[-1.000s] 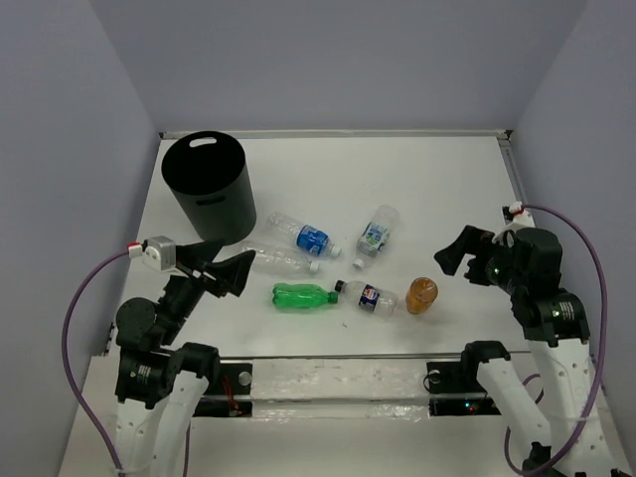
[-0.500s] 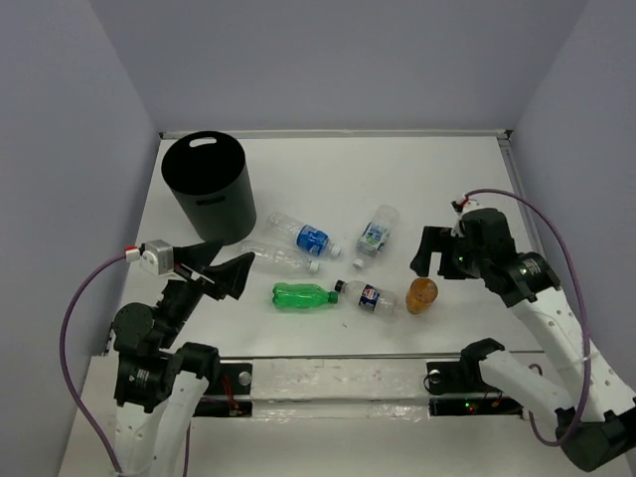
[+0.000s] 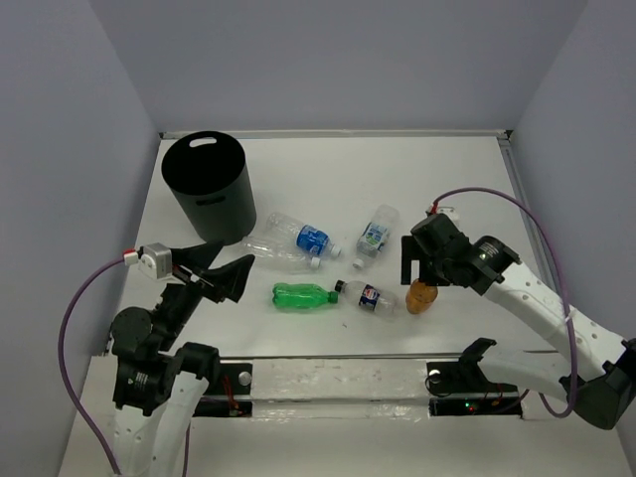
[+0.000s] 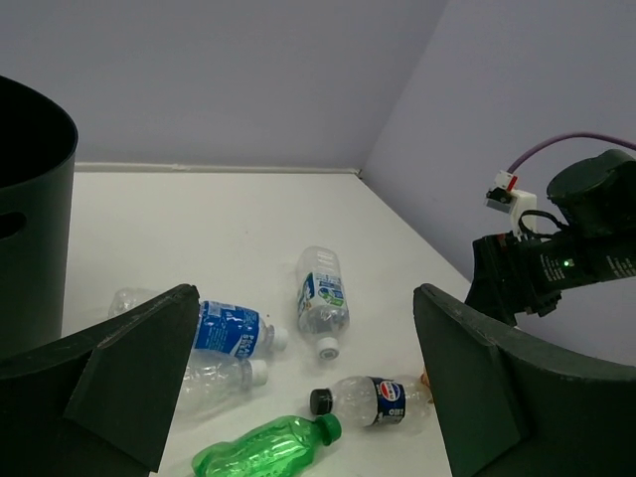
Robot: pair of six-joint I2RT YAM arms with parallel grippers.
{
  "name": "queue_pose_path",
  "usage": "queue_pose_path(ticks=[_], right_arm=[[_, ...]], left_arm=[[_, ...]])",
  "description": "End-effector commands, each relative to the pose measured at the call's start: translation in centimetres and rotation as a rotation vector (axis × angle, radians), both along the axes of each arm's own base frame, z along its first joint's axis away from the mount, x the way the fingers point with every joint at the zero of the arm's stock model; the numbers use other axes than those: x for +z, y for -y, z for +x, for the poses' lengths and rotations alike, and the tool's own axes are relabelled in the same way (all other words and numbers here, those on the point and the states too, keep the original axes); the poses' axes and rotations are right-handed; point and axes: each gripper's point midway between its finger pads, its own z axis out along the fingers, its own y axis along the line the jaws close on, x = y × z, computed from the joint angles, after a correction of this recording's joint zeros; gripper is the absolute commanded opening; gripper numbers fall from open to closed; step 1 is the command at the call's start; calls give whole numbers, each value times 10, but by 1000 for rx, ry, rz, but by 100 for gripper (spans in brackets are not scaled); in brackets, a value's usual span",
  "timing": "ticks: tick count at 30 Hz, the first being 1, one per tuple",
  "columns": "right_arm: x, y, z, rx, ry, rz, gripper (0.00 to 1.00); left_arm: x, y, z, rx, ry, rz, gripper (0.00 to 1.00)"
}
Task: Put the plastic bottles in the bin
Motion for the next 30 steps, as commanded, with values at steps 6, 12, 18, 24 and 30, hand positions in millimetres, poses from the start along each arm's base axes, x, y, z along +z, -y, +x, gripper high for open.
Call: queue_pose_path(ticks=[6,12,18,24,30], right_arm=[[-13,10,-2,-96,1,-36,100],[-37,-3,-5,-79,-67,-9,99],[-47,-1,-4,-99,-65,-19,93],[-56,-1,-5,-93,-71,-22,74],[-2,7,10,-105,67,-13,37]], left_arm=[[12,-2,-7,4,61,-7,99],[15,-4,-9,15,73,-10,99],[15,-6,-10,22,73,-13,99],[15,-7,-9,29,69,-16,99],[18,-9,-10,42,66,-18,99]])
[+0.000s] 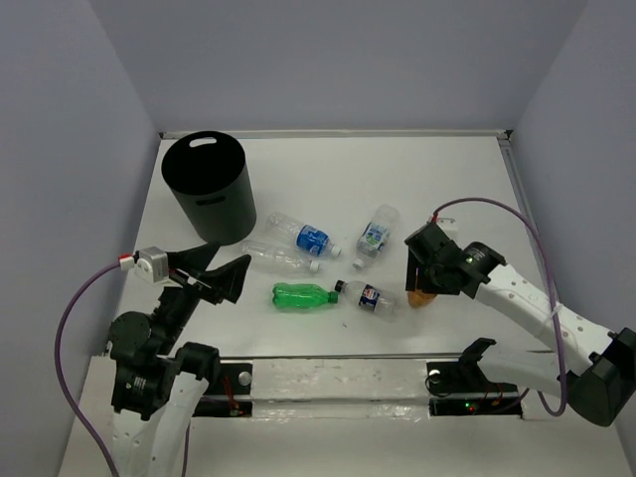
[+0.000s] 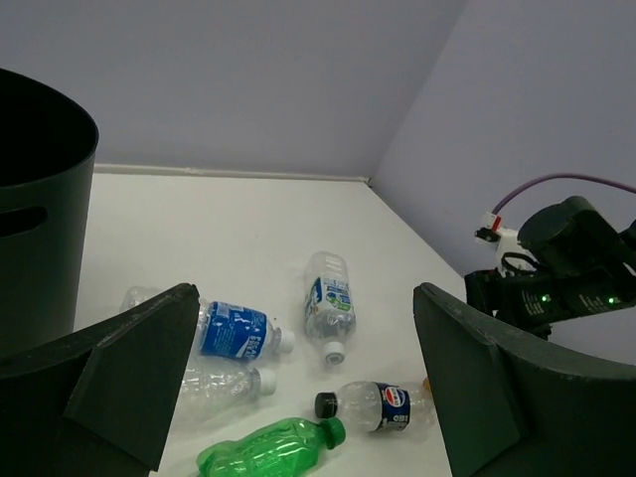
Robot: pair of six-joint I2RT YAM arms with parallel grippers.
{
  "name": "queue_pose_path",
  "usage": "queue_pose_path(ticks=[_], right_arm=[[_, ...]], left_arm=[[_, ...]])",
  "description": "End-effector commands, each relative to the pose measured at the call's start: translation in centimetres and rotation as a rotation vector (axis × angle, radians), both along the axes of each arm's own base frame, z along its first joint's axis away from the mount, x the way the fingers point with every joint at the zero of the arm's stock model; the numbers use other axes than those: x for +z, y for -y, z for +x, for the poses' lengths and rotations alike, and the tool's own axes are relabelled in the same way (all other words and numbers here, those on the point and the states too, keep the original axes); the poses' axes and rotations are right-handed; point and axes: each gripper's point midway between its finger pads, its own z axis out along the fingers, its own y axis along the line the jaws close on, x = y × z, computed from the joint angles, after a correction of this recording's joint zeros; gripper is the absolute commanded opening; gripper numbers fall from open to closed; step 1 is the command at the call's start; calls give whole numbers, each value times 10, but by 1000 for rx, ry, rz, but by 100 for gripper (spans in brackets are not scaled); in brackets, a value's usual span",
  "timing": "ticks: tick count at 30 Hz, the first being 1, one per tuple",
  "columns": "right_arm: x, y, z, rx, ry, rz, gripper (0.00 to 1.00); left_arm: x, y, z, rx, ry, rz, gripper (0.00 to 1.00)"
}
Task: Put the plastic bottles in the bin
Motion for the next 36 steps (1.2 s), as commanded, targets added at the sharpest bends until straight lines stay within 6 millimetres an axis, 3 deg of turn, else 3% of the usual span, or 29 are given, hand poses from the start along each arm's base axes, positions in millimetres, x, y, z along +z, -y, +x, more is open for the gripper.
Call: queue_pose_path(ticks=[1,2,4,5,7,8,9,11,12,13,15,16,17,18,19,20,21,22,23,25,27,30,31,34,36], right_arm=[[61,-3,22,3,175,39,36],[86,-9,26,24,210,75,36],[110,-20,32,85,238,84,32],[144,-30,39,121,299,120,32],[173,-58,50,195,353,156,32],[210,-72,58,241,436,201,32],[226,-95,72,277,483,241,32],[253,-132,80,380,525,334,31],[287,-149,84,441,599,385,31],[291,-178,99,484,618,407,31],[311,-211,110,568,659,441,31],[357,-221,115,588,763,504,31],[369,-233,121,611,793,523,31],[352,-261,139,648,767,515,31],[391,-269,140,667,860,576,31],[396,-284,141,720,871,609,31],[375,-314,151,764,836,619,31],[398,-319,153,773,904,662,30],[384,-337,160,804,892,677,30],[395,-351,167,812,959,732,30],[378,-371,172,829,948,758,30],[379,-385,185,809,1004,796,30],[362,-398,194,813,987,797,31],[360,-412,202,816,1016,839,31],[340,-427,207,815,995,848,32]], left_arm=[[21,-3,-8,7,63,-1,99],[23,-4,-9,13,76,9,99],[44,-20,-15,96,118,1,99],[53,-28,-18,134,137,3,99],[74,-51,-26,241,157,-38,99],[78,-66,-24,322,148,-73,99],[83,-74,-27,355,145,-94,99],[84,-84,-26,409,124,-124,99],[84,-90,-24,441,109,-127,99],[83,-91,-23,448,101,-128,99],[82,-93,-22,457,92,-123,99],[80,-92,-19,461,78,-114,99],[79,-93,-17,468,68,-114,99],[77,-95,-15,483,54,-113,99],[73,-95,-11,486,36,-112,99],[71,-94,-10,486,26,-113,99],[68,-95,-8,493,16,-119,99],[62,-95,-4,498,-1,-125,99],[58,-96,-1,508,-11,-131,99],[46,-94,7,514,-42,-125,99],[35,-90,16,511,-69,-110,99],[28,-87,21,506,-82,-114,99],[23,-86,24,508,-88,-112,99],[15,-85,27,507,-94,-120,99],[13,-83,29,498,-95,-119,99]])
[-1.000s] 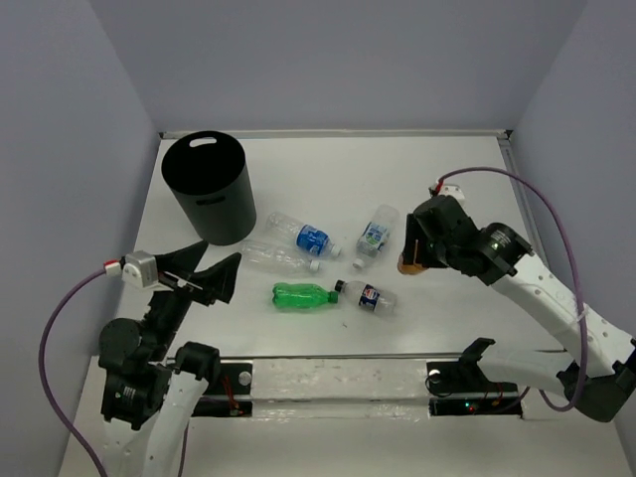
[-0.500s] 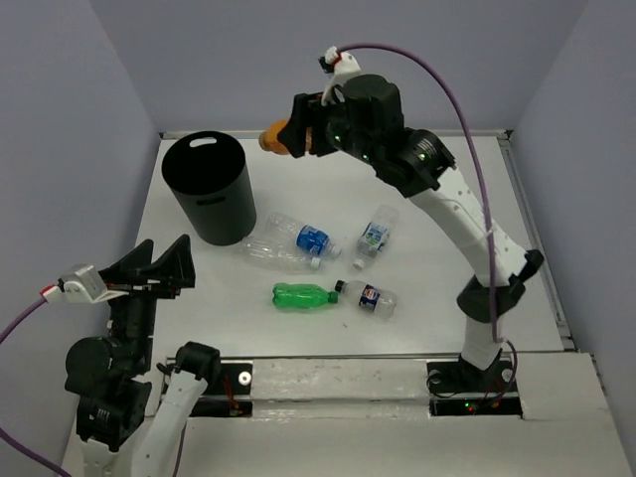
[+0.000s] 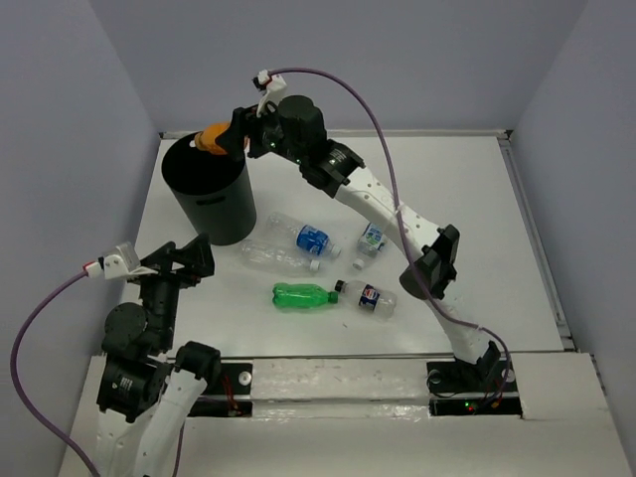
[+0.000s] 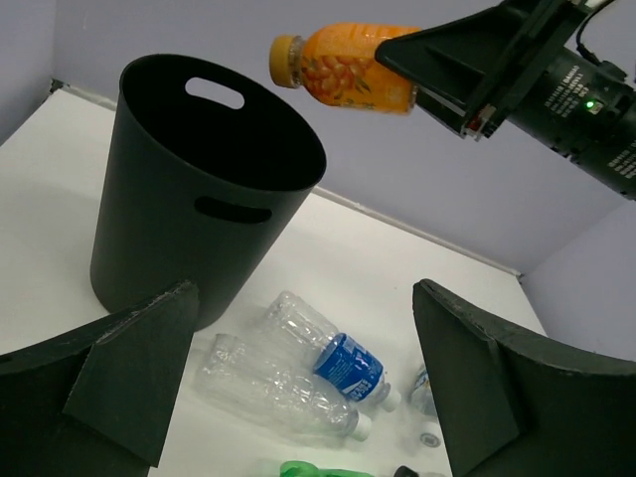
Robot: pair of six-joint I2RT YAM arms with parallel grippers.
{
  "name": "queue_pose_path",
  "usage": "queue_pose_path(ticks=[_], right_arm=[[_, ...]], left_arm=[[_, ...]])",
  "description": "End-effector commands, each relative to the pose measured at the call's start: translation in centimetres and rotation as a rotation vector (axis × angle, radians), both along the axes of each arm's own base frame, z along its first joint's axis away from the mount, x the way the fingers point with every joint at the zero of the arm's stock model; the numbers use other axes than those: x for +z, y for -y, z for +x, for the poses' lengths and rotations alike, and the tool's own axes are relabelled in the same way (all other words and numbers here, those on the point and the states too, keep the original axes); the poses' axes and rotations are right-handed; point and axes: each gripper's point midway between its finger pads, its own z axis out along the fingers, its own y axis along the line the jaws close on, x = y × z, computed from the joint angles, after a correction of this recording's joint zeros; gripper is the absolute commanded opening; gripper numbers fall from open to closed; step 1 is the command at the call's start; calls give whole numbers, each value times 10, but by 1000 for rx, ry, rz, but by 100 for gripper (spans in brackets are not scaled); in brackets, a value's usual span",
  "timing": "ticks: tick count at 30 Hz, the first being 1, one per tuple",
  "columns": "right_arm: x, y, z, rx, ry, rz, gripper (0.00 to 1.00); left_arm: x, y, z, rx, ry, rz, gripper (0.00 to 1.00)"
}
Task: Put the plastic bottles in the bin
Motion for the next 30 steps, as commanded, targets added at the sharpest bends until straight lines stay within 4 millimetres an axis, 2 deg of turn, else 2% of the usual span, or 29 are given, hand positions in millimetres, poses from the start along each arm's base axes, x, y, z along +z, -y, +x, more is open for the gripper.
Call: queue_pose_path(ticks=[1,5,8,9,11,13,15,16,18,19,20,21,22,23,25,26,27,28,29,30], right_arm=[[47,-19,-5,45,118,176,32],[17,-31,4,18,78,158,37],[8,-34,8,8,62,164,53],[7,-35,10,2,57,170,64],[10,-35,9,8,55,184,78],[14,-36,7,20,56,196,87],[16,-35,5,22,51,199,90],[26,-30,1,21,58,208,91],[33,-22,1,-5,65,204,91],[22,-20,3,-19,51,175,91],[38,-9,-2,-36,69,177,90],[38,3,4,-103,81,151,89],[6,8,9,-140,41,80,86],[25,33,5,-211,64,79,85],[6,66,12,-308,34,19,82],[-49,82,13,-345,-31,-87,81],[-34,120,13,-431,-35,-76,81],[-49,139,10,-470,-62,-115,82],[-103,167,5,-533,-122,-235,82],[-115,188,0,-568,-141,-274,83]], left_arm=[[13,0,4,11,56,-37,99],[11,-1,4,13,50,-34,99],[10,1,5,7,48,-30,99],[11,0,6,10,48,-31,99],[11,0,6,14,46,-29,99],[11,0,6,14,46,-29,99],[11,0,6,15,46,-28,99],[10,0,7,13,43,-28,99],[8,0,7,12,39,-25,99],[9,1,7,9,42,-25,99],[8,1,7,10,39,-24,99],[9,1,7,10,40,-23,99],[8,1,7,9,40,-22,99],[9,2,7,2,42,-21,99],[7,4,6,-10,44,-17,99],[7,5,6,-16,46,-15,99],[8,7,5,-28,51,-13,99],[7,8,4,-35,53,-11,99],[7,11,4,-50,57,-6,99],[8,12,4,-56,60,-5,99]])
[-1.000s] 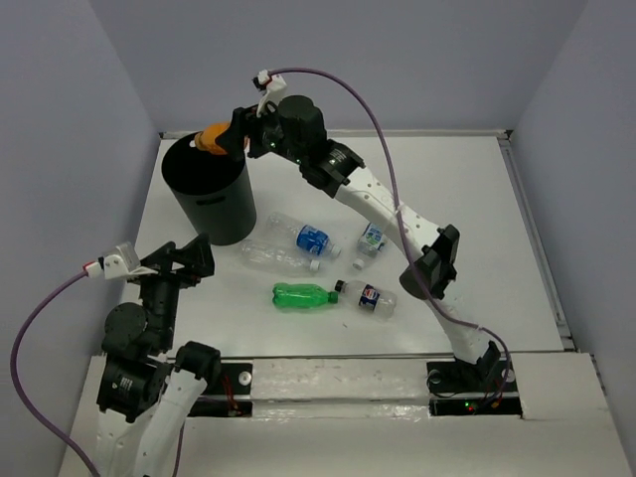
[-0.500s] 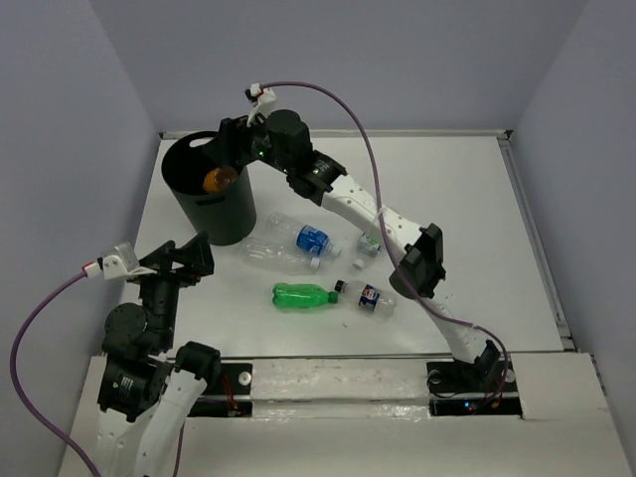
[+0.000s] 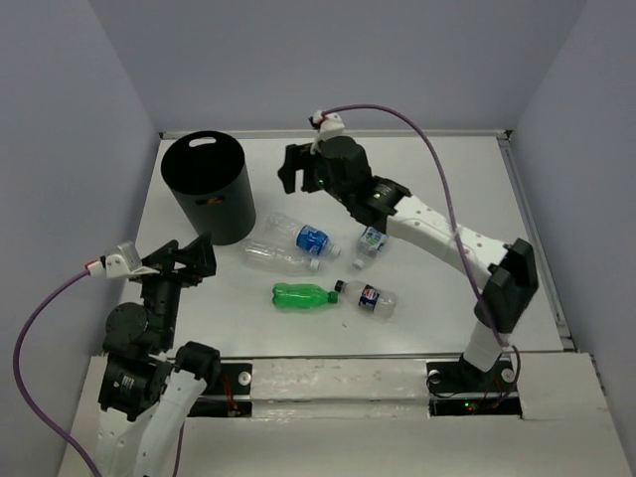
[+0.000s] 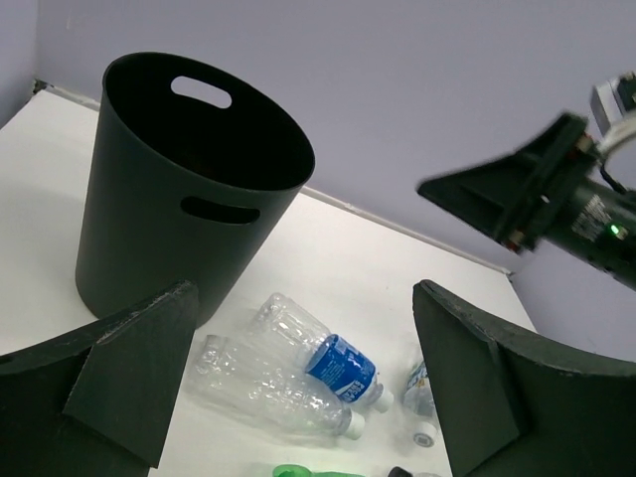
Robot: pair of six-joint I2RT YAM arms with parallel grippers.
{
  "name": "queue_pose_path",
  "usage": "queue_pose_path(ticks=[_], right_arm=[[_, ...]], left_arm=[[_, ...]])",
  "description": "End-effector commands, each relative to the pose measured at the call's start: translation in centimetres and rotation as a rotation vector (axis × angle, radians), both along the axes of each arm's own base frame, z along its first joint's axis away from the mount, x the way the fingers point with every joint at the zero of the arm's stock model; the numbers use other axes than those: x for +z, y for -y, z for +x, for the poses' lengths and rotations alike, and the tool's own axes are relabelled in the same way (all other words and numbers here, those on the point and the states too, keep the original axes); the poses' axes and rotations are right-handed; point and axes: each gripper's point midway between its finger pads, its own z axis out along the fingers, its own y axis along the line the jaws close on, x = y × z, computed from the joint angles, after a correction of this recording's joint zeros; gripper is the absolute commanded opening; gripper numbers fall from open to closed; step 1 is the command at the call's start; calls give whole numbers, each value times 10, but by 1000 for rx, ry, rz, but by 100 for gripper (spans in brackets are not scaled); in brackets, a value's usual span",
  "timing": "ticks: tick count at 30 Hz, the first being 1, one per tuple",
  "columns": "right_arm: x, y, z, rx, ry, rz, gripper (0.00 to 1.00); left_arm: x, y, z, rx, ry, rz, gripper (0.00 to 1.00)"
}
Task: Put the plastic bottles in the bin
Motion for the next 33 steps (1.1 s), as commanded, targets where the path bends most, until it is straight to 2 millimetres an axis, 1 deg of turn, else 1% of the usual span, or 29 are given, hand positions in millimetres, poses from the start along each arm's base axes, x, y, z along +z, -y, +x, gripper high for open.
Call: queue_pose_path(ticks=[1,2,3,4,6,7,8,9,10,11,14,16,17,18,19,21,22,24,25,26,28,30,33], right_arm=[[-36,127,-8,-294,-54,-169,84],[-45,141,-16,-291,-66,-207,84],[-81,146,-37,-184,-95,-313,84],[-82,152,-60,-103,-112,-336,84],[-105,150,-97,62,-193,-359,81],[-127,158,-113,96,-251,-395,77],[-139,165,-128,126,-299,-421,75],[-137,164,-142,162,-303,-404,73],[-147,172,-152,173,-317,-412,67],[-151,172,-160,203,-333,-409,66],[-169,181,-172,237,-375,-470,70],[-183,180,-176,269,-421,-505,76],[-188,179,-178,281,-446,-517,78],[-193,178,-178,289,-463,-529,79],[-207,176,-182,305,-500,-563,81],[-215,175,-179,298,-523,-582,82],[-224,172,-182,312,-543,-600,83],[-230,171,-180,306,-558,-610,83],[-233,169,-182,314,-563,-618,83],[-240,168,-181,312,-575,-626,82],[-250,166,-185,309,-591,-656,82],[-255,169,-184,293,-602,-671,80],[-260,169,-189,290,-620,-675,78]], left_arm=[[10,9,0,-48,54,7,99],[10,10,0,-55,56,9,99],[11,12,-1,-64,61,10,99],[11,12,-1,-67,59,11,99],[10,14,0,-76,58,12,99],[11,14,-1,-78,61,12,99],[11,15,0,-79,60,14,99],[11,15,0,-79,59,13,99],[10,15,1,-81,56,14,99],[10,15,1,-81,54,16,99],[6,17,5,-81,35,22,99],[4,18,7,-84,24,25,99],[4,17,8,-81,23,26,99],[2,18,9,-80,17,28,99],[3,18,9,-81,15,29,99],[2,17,10,-75,14,30,99],[3,16,10,-74,17,29,99],[2,16,11,-73,16,31,99],[2,16,11,-73,14,32,99],[1,17,12,-73,10,33,99],[1,17,12,-73,10,35,99],[3,16,11,-71,13,36,99],[2,16,11,-70,14,35,99]])
